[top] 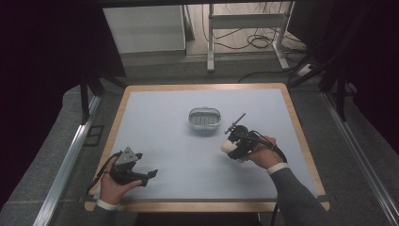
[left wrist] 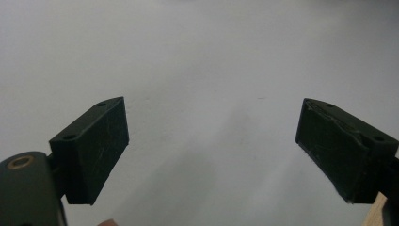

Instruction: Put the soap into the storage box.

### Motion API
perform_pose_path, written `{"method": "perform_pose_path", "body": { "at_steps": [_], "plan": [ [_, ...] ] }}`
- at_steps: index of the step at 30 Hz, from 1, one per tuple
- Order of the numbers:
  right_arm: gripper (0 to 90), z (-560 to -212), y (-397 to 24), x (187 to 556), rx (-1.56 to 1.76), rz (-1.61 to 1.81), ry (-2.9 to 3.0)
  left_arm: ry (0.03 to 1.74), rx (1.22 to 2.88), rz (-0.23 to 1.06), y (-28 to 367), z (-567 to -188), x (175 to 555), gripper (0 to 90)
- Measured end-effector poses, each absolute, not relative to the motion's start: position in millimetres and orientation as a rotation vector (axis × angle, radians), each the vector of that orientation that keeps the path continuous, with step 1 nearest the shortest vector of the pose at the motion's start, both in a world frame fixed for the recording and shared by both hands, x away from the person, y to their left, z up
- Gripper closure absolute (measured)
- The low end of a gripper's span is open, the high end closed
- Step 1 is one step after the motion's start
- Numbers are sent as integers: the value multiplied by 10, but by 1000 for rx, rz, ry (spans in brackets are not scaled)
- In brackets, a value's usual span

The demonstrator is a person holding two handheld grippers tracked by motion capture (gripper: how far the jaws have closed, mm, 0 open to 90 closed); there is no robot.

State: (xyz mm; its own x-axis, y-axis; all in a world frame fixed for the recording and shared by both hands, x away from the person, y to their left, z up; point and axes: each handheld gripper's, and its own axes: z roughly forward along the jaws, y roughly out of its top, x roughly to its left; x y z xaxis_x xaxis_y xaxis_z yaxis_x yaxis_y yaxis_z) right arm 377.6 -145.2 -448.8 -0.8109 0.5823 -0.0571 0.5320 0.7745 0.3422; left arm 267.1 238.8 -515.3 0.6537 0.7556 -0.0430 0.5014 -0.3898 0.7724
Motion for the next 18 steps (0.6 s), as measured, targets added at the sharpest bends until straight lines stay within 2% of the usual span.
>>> {"method": "perform_pose_path", "body": {
  "at_steps": [18],
  "plan": [
    [496, -4338, -1377, 3998, 855, 476, 2808, 974, 2078, 393, 2397, -5179, 2688, 105]
  ]
}}
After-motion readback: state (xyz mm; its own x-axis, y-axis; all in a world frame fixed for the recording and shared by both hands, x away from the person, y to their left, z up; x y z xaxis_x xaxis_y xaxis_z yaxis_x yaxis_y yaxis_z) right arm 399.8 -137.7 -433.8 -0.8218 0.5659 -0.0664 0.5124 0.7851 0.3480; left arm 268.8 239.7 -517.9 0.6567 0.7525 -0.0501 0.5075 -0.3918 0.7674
